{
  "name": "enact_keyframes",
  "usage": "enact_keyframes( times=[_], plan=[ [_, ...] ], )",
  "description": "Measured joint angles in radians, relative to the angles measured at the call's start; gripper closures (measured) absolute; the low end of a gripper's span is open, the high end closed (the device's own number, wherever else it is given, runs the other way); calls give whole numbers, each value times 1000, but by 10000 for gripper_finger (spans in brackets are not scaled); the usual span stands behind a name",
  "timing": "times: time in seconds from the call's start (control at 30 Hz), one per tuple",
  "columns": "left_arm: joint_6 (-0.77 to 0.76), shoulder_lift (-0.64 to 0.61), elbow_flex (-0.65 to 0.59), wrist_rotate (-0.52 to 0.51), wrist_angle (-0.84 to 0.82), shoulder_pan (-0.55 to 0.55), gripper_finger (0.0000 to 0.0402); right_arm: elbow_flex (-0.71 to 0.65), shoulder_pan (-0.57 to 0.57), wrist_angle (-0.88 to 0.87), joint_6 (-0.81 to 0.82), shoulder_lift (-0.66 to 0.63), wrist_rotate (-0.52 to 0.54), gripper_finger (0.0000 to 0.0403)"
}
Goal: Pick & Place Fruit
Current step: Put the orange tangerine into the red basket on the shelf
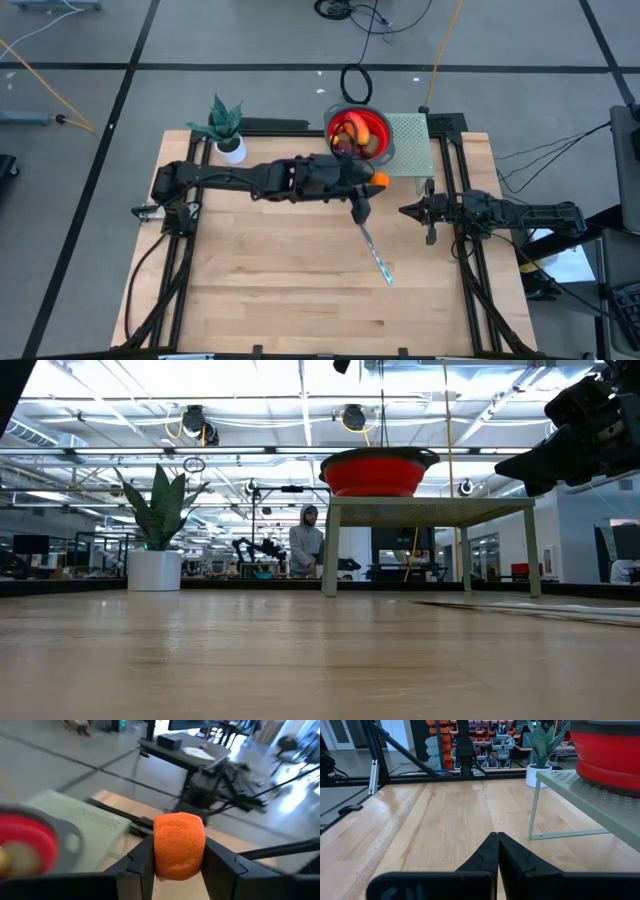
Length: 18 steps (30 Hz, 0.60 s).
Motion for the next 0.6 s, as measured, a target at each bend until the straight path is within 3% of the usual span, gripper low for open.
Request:
enact_keyframes(
  times=[0.3,0.6],
  plan=[
    [320,0,0,-69,0,59,270,0,0,0,0,0,0,403],
    [468,0,0,-69,1,151,270,0,0,0,0,0,0,403]
  ],
)
